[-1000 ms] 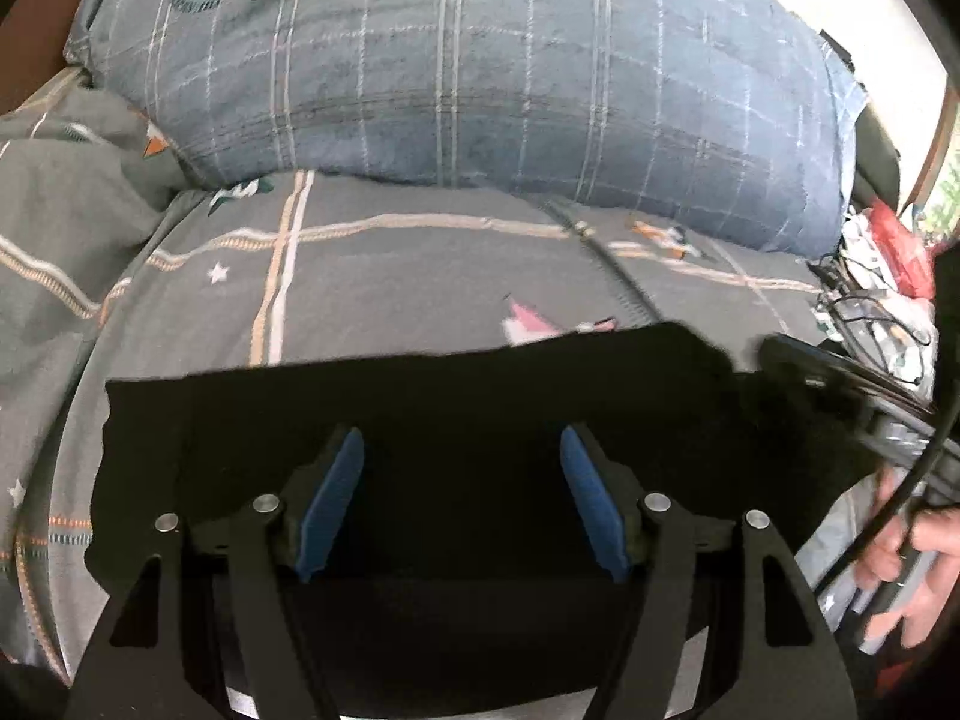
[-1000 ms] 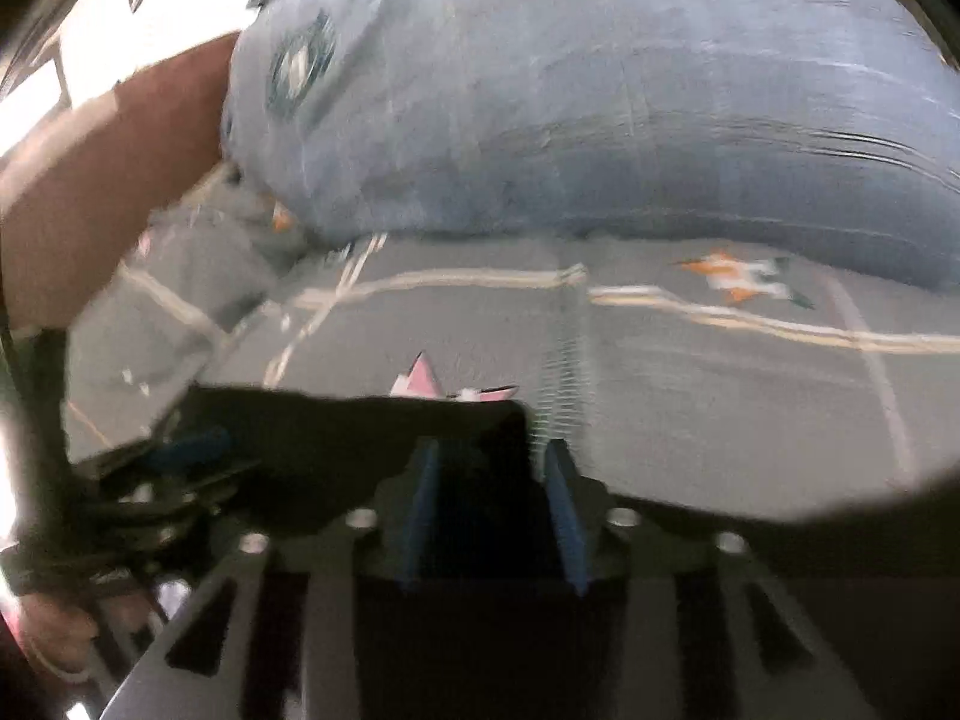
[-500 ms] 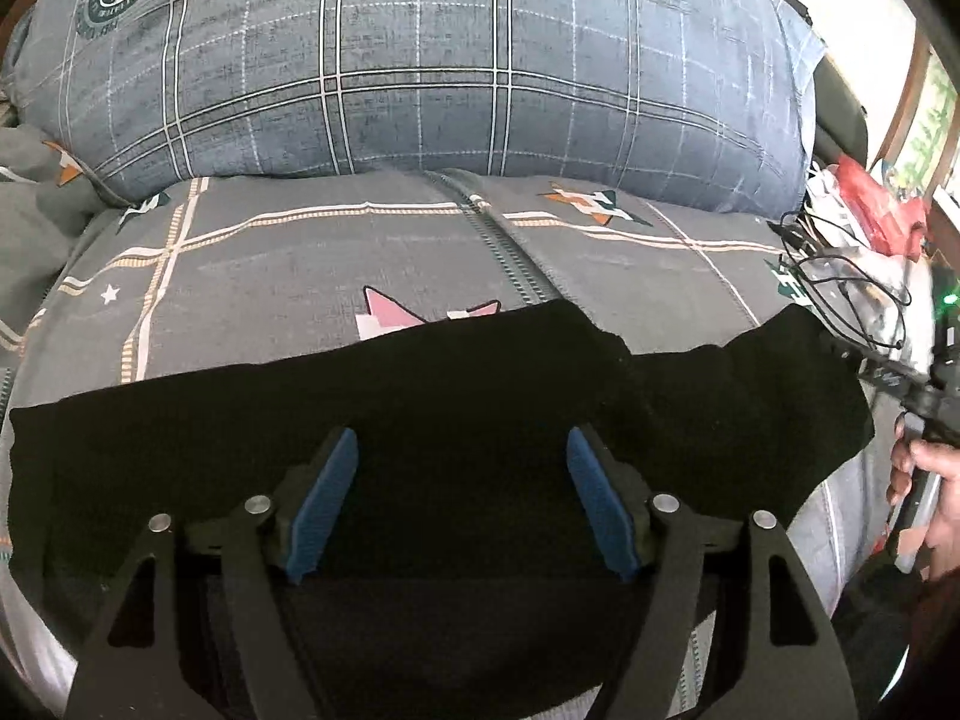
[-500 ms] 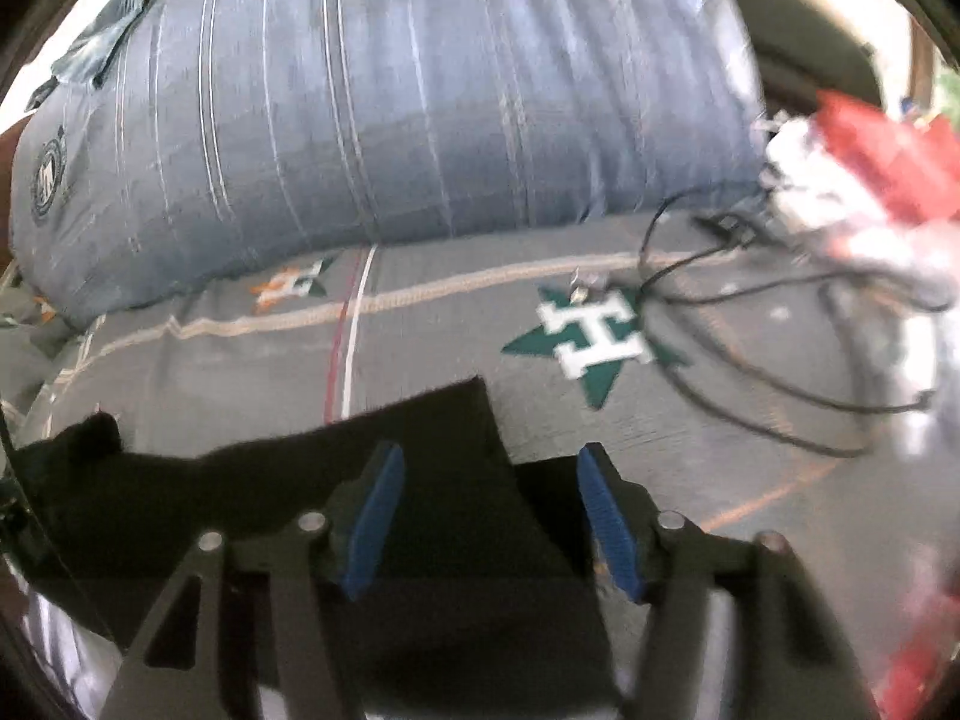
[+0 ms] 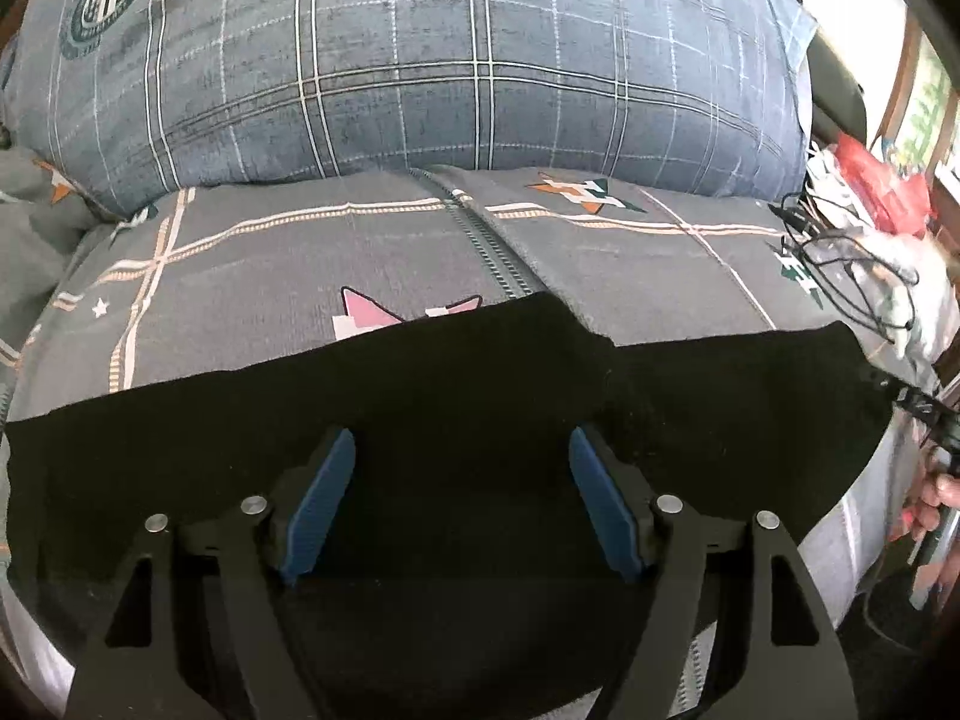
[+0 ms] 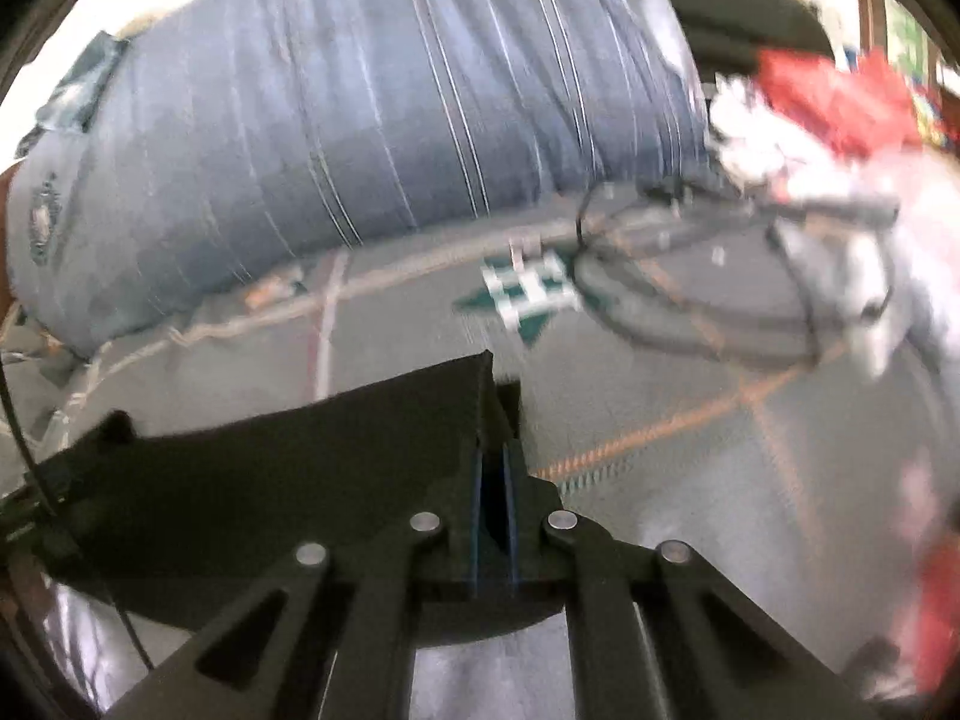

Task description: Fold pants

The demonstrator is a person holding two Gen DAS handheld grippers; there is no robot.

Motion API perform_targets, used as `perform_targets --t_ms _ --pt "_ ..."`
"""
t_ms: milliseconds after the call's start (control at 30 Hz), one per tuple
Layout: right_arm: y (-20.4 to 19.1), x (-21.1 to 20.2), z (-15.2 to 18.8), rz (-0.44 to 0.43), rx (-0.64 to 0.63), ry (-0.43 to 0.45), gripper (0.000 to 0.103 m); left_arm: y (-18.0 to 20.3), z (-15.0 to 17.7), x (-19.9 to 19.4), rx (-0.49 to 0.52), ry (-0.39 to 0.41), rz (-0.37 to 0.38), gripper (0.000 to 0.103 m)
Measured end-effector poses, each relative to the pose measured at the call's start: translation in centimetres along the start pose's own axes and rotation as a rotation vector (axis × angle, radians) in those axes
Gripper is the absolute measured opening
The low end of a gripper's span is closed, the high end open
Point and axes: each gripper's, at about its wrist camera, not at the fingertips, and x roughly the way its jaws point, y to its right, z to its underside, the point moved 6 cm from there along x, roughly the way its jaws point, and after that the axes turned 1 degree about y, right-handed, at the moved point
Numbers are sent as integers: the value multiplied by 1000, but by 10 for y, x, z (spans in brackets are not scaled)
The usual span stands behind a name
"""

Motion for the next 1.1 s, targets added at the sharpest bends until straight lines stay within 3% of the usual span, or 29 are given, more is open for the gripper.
perform_targets --t_ms 167,267,400,633,800,967,1100 --pt "-4 -13 -1 30 -6 50 11 -8 -1 -10 -17 7 2 75" --pt "-16 -33 -5 -7 -17 95 14 -15 -1 -20 -23 29 -30 75" --pt "-59 -56 -6 -136 -51 155 41 -31 4 -35 -37 44 -61 75" --pt "-151 -69 8 -300 -185 178 43 -65 13 -60 -57 78 -110 78" --pt "-206 -65 29 -441 -251 113 52 -99 23 -74 -124 81 -127 81" --pt "-253 -53 49 -461 -345 70 52 -132 39 -71 -223 58 -147 82" --pt "-275 -34 48 -405 -372 64 52 -150 51 -68 -275 49 -175 82"
